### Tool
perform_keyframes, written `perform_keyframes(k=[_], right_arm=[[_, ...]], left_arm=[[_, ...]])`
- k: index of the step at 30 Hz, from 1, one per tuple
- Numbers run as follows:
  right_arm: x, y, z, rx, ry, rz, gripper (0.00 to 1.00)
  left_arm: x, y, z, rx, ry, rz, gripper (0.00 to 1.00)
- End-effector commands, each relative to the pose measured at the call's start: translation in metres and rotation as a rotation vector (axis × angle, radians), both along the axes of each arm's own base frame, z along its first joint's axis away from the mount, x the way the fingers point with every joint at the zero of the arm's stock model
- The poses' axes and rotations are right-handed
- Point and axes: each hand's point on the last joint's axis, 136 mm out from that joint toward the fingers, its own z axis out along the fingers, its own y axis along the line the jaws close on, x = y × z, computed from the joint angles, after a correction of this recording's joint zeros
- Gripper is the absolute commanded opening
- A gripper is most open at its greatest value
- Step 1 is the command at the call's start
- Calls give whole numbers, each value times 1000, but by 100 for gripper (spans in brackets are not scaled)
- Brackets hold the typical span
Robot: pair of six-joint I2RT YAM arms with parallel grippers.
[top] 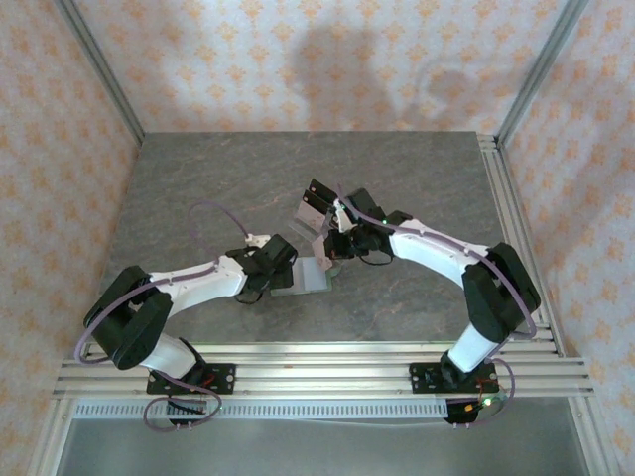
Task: Put the credit cards into the card holder
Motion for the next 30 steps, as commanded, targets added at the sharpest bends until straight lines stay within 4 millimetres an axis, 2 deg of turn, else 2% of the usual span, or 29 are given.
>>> perform_keyframes(k=[1, 12, 21, 30], right_arm=[[11, 17, 29, 157, -62, -65, 0], [3, 25, -2, 250, 22, -116, 0], [-4, 36, -18, 315, 61, -113, 0], [-9, 32, -37, 329, 61, -126, 0]], left_arm=[[-7, 7, -9, 37, 14, 9, 100], [-20, 26, -23, 102, 49, 69, 100], [-24, 26, -28, 89, 51, 78, 100], [-26, 27, -30, 92, 52, 78, 100]])
